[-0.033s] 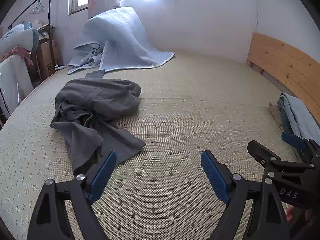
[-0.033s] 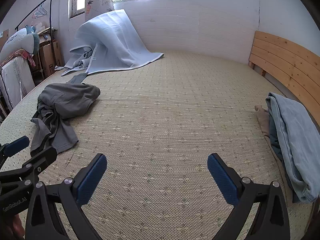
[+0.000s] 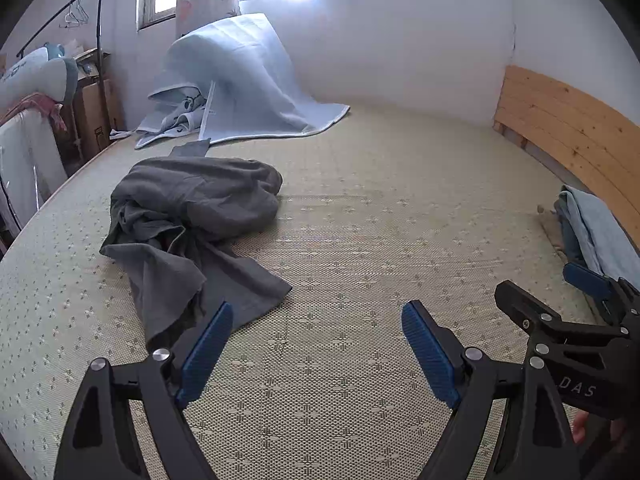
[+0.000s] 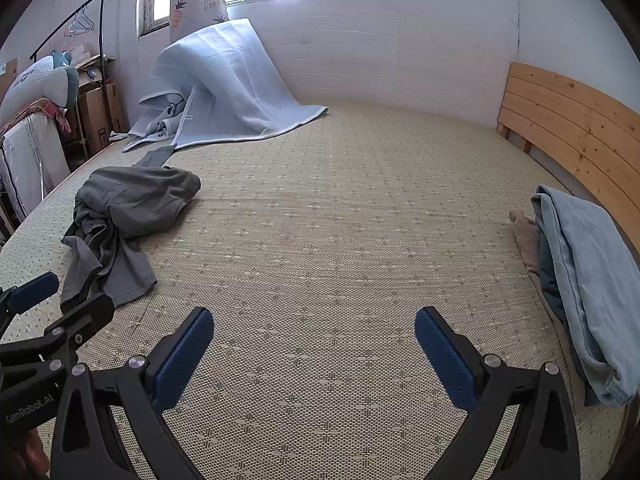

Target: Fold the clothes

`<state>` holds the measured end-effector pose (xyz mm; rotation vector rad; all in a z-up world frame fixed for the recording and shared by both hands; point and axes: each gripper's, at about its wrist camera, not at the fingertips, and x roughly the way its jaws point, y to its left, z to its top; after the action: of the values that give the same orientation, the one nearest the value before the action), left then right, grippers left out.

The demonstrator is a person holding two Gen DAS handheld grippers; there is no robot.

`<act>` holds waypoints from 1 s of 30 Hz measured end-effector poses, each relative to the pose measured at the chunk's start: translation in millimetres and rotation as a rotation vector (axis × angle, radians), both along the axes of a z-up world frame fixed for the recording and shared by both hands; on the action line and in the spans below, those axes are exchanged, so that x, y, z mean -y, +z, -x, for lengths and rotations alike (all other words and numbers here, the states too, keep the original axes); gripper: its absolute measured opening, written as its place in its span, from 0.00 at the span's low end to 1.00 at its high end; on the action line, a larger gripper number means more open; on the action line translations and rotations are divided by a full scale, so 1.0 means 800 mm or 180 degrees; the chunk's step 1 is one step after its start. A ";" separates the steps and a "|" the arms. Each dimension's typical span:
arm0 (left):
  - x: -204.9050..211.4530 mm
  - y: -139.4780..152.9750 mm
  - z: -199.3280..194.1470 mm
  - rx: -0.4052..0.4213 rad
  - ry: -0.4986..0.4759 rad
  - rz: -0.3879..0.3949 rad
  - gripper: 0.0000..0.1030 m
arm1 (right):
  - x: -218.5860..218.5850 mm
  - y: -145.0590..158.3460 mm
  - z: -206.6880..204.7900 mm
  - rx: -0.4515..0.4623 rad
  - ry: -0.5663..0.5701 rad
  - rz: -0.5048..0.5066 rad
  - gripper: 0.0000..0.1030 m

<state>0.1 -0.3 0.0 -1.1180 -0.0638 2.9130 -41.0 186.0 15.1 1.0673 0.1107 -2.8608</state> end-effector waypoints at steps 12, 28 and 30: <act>0.006 -0.003 0.003 -0.0022 0.0032 -0.0025 0.87 | 0.000 -0.001 0.000 0.0013 0.0012 0.0042 1.00; 0.008 -0.001 0.005 0.0002 0.0027 0.0000 0.87 | 0.000 -0.003 0.003 0.0043 0.0017 0.0031 1.00; 0.011 0.000 0.004 0.0005 0.0031 -0.0008 0.87 | -0.002 -0.004 0.003 0.0047 0.0027 0.0037 1.00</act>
<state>-3.1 -9.0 -0.1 -1.1229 -0.0732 2.9198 -43.6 187.2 12.1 1.0831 0.0970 -2.8420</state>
